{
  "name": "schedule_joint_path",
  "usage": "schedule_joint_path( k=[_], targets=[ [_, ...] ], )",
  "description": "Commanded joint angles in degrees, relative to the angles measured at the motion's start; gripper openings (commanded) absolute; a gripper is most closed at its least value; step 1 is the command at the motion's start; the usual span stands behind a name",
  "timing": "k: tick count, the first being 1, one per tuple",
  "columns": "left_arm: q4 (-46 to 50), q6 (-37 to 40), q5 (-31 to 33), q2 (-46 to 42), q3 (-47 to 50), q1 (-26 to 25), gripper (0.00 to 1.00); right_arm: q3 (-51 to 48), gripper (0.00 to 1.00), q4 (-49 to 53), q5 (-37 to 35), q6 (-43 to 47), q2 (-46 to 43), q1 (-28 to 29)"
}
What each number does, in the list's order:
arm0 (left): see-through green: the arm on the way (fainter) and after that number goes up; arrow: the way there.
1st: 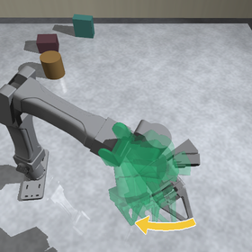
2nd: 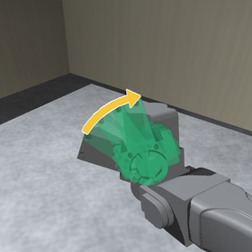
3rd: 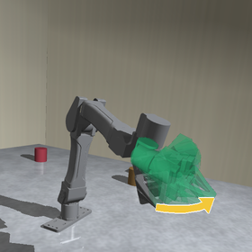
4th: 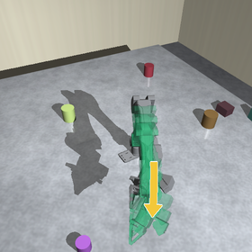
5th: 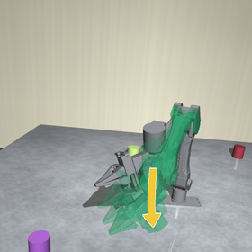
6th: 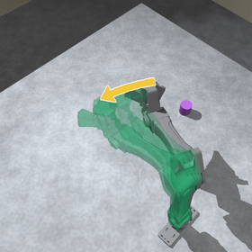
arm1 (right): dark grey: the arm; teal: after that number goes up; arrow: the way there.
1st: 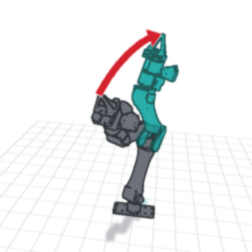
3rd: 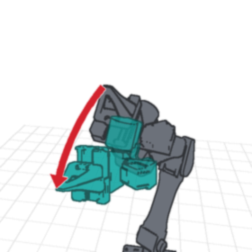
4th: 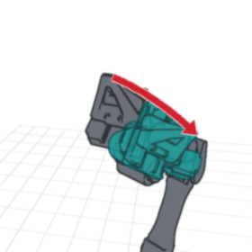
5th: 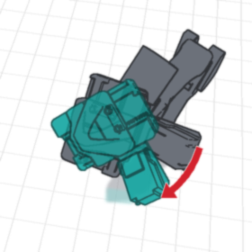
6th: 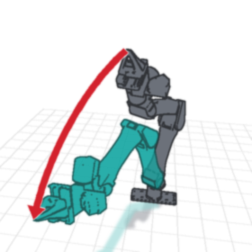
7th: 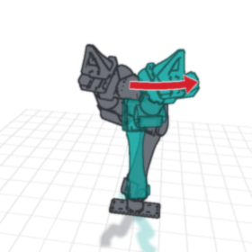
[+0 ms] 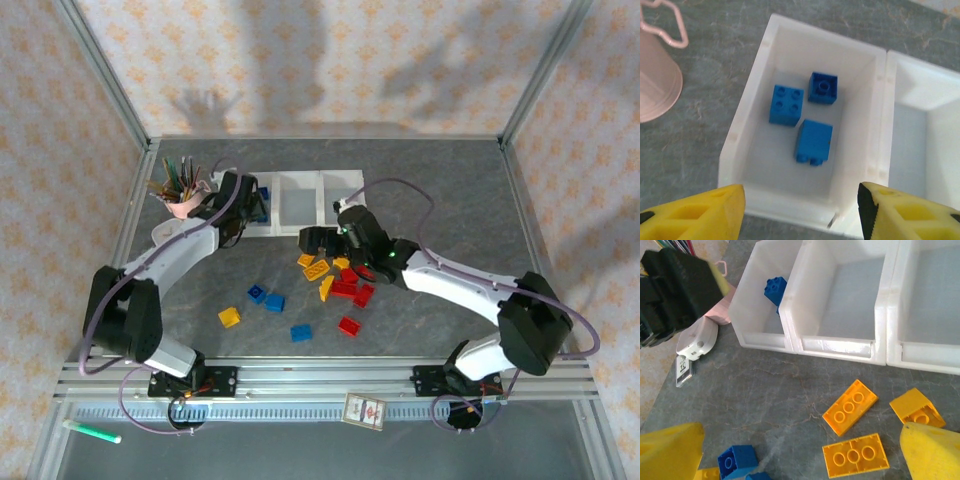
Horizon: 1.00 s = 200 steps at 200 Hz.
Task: Sort the legos into containers by color
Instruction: Pick up the lego from the center of the table.
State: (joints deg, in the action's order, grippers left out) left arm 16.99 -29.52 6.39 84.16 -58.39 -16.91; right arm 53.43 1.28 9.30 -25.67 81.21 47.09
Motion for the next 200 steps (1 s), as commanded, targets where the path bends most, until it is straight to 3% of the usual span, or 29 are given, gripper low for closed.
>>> schedule_joint_path(
  k=[1,59,102,139,200],
  targets=[
    [3.72,-0.79,-0.82,-4.57,4.08,-1.89,0.64,-1.95,1.0,2.06,0.31,0.3,-1.83,0.17],
    [9.62,-7.32,0.66,-14.82,14.95,-9.59,0.69,-7.74,1.0,-1.84,2.89,-2.72,-2.72,2.54],
    [13.3,-11.2,-1.07,-21.03,21.16,-13.01,0.73,-10.22,1.0,-3.1,0.3,-3.2,-2.31,8.08],
    [13.78,-14.16,-2.02,-21.76,24.3,-15.02,0.75,-10.66,1.0,-3.76,-1.79,-4.43,-0.02,11.64],
    [9.1,-18.44,-3.03,-17.81,26.22,-18.22,0.81,-10.73,1.0,-3.65,-5.14,-3.95,0.53,11.85]
  ],
)
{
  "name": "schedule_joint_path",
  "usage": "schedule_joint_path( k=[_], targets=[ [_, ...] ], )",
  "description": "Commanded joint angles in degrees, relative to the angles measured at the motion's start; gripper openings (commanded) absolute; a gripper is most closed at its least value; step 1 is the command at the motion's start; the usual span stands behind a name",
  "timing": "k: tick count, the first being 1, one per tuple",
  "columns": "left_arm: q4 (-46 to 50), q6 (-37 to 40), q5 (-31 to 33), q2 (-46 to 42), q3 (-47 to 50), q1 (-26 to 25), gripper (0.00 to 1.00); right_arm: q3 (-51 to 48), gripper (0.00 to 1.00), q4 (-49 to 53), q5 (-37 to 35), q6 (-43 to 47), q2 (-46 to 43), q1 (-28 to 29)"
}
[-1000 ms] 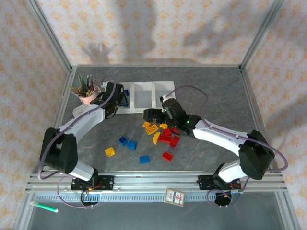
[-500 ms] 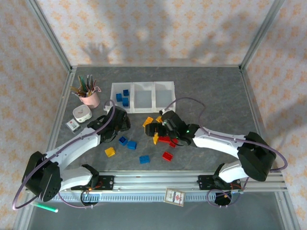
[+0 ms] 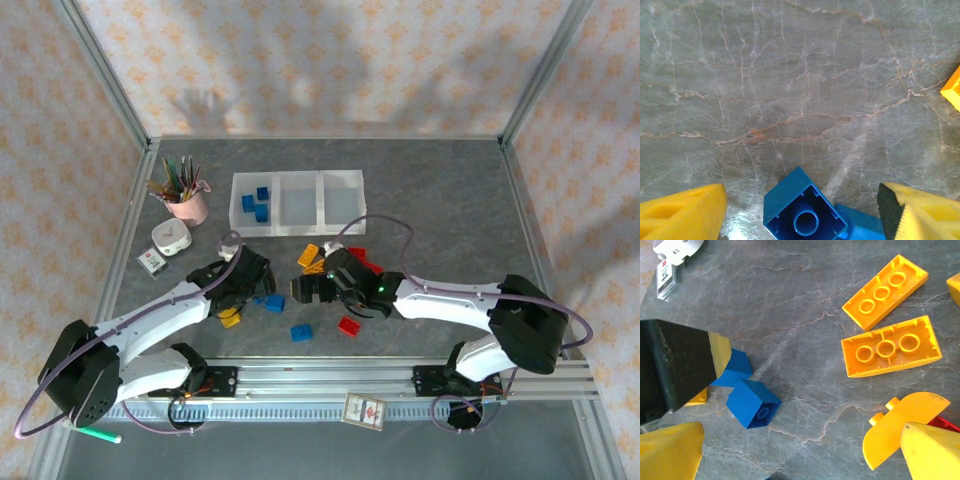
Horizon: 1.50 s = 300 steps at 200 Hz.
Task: Sort the legos into containers by color
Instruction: Pick up the lego from the center of the table, then place the lego in the container.
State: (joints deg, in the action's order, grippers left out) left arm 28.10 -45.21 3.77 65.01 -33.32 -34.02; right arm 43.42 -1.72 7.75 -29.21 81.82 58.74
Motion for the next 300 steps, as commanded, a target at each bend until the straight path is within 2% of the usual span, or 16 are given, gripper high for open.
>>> schedule_joint_path(
  k=[1,65,136,187,230,266,300],
  targets=[
    [-2.04,-2.8,-0.33,1.43,1.15,-1.12,0.81,-0.71,1.0,-0.61,-3.6,-0.36,-0.08,0.22],
    [-5.86,-2.87,-1.09,5.67,1.61,-1.75,0.74,-0.34,1.0,-0.22,-3.88,-0.02,0.89,0.15],
    [-8.06,-3.22,-0.17,7.11,2.25,-1.93,0.53,-0.44,1.0,-0.14,-4.34,0.07,0.4,0.16],
    [-6.82,-2.96,1.02,5.73,2.08,-1.93,0.42,0.28,1.0,0.11,-4.76,0.35,-0.01,0.22],
    [-3.82,-2.53,4.15,3.11,0.19,-1.93,0.41,1.39,1.0,0.04,-4.98,0.12,-1.25,-0.02],
    [-1.84,-0.56,9.26,3.35,-4.98,-1.47,0.41,2.95,1.0,0.65,-3.56,-1.41,-2.01,-3.36],
    [-3.39,3.39,12.59,7.56,-12.99,2.7,0.41,4.66,1.0,0.39,-3.31,-0.55,-1.58,-6.11]
  ],
)
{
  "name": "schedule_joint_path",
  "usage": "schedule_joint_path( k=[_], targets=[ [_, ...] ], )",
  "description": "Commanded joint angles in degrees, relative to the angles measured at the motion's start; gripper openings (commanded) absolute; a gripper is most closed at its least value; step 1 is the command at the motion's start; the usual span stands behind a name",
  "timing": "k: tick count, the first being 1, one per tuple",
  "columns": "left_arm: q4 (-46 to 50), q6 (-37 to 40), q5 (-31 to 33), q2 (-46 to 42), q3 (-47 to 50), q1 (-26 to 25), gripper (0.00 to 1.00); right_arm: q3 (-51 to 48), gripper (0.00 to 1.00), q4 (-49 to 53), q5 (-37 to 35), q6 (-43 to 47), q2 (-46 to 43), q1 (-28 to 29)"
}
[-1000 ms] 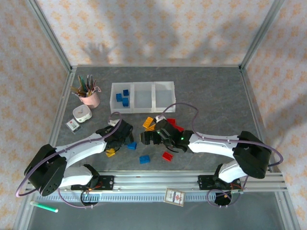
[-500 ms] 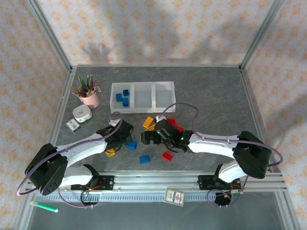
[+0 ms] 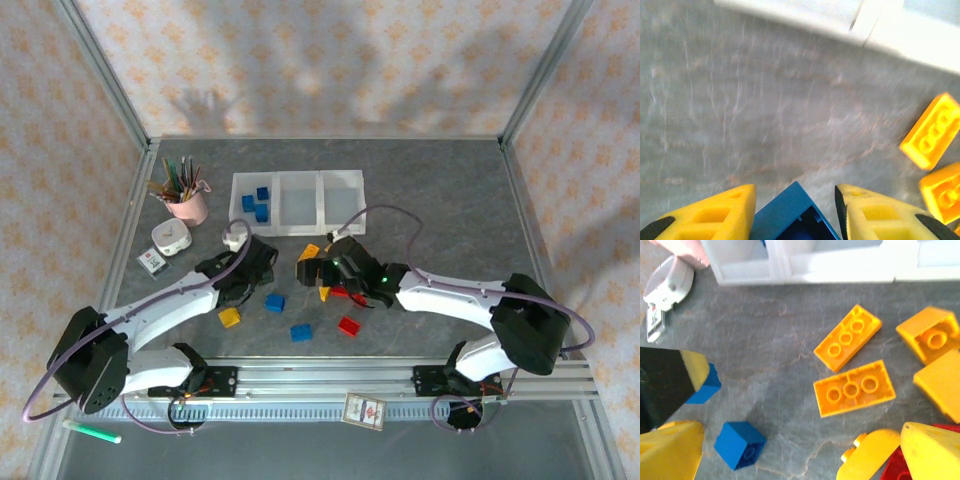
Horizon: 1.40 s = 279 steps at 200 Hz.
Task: Sort the legos into containers by color
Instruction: Place the lego in the container.
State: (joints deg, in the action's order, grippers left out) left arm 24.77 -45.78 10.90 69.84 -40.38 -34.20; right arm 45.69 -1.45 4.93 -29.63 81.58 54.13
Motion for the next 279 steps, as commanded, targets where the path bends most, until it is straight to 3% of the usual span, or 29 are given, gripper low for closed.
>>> schedule_joint_path(
  k=[1,47,94,172,217,279],
  targets=[
    [-0.2,4.08,5.59,2.87,-6.2,3.02,0.41,2.43,1.0,0.13,-0.55,-0.11,-1.34,-1.62],
    [-4.48,7.71,7.91,14.25,-17.83,9.96,0.41,5.86,1.0,-0.3,-1.35,1.57,0.29,-3.64],
    [-9.21,9.29,10.94,24.84,-26.7,12.77,0.41,8.99,1.0,0.3,-1.5,2.96,2.52,-4.1],
    [-13.02,11.85,6.74,37.54,-36.82,16.87,0.49,12.03,1.0,1.16,-1.5,4.48,4.03,-4.78],
    [-11.06,14.21,4.57,37.58,-37.9,16.97,0.61,12.23,1.0,1.61,-1.31,4.93,3.45,-4.8],
    [-10.03,15.79,-0.21,30.33,-33.07,16.24,0.7,10.59,1.0,2.9,-0.02,4.38,1.94,-4.79]
  ],
)
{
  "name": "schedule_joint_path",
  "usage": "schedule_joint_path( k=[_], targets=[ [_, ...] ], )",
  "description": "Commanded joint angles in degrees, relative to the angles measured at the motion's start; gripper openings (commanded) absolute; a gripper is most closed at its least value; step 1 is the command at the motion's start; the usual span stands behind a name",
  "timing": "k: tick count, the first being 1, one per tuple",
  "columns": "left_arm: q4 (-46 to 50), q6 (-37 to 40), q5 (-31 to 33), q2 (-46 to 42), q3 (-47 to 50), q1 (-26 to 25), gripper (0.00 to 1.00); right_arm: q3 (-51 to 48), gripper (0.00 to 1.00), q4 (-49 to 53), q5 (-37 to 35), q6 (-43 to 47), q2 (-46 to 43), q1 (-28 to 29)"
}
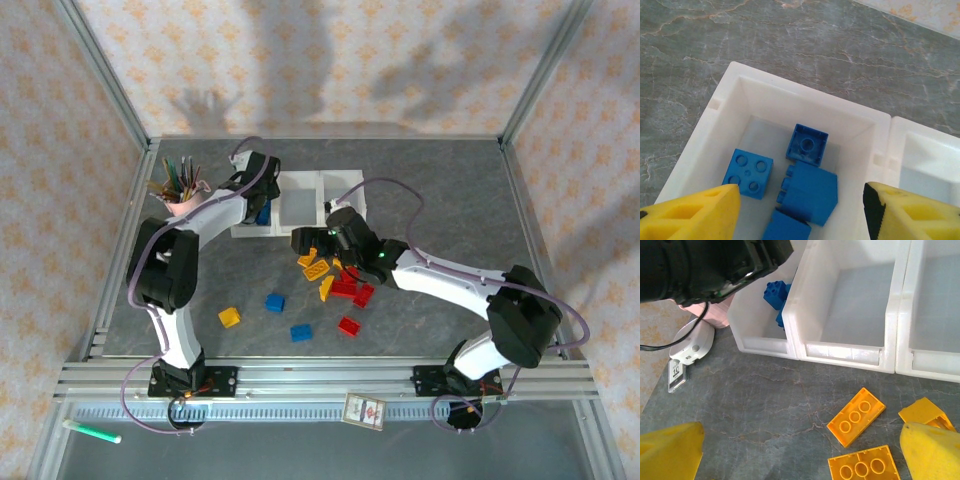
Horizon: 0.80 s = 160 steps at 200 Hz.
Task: Sort the legos into containers by color
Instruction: Place the lego in the container, then pick up the lego from the middle-left of the table.
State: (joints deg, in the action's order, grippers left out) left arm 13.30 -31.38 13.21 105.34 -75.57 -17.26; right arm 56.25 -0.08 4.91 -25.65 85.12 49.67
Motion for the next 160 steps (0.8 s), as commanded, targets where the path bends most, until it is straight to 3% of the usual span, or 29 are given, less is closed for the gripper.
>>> schedule_joint_path(
  k=[1,52,117,160],
  targets=[
    [1.45,1.39,-2.55,-5.38,2.28,-0.73,0.7,-0.03,1.0,1.59,0.01,0.37,-1.66,-0.3],
    [2.95,1.01,-6.05,-15.31,10.66,-2.49,0.72,-3.03,1.0,3.6,1.29,0.09,-5.21,-0.3],
    [7.63,-1.03,-7.32,-30.23,24.28,-9.01,0.76,-9.87,1.0,4.51,3.55,-3.27,-8.91,-0.19],
    [12.53,-4.64,-8.91,-36.97,31.28,-12.79,0.78,-14.57,1.0,1.86,3.06,-5.33,-9.76,2.88]
  ],
)
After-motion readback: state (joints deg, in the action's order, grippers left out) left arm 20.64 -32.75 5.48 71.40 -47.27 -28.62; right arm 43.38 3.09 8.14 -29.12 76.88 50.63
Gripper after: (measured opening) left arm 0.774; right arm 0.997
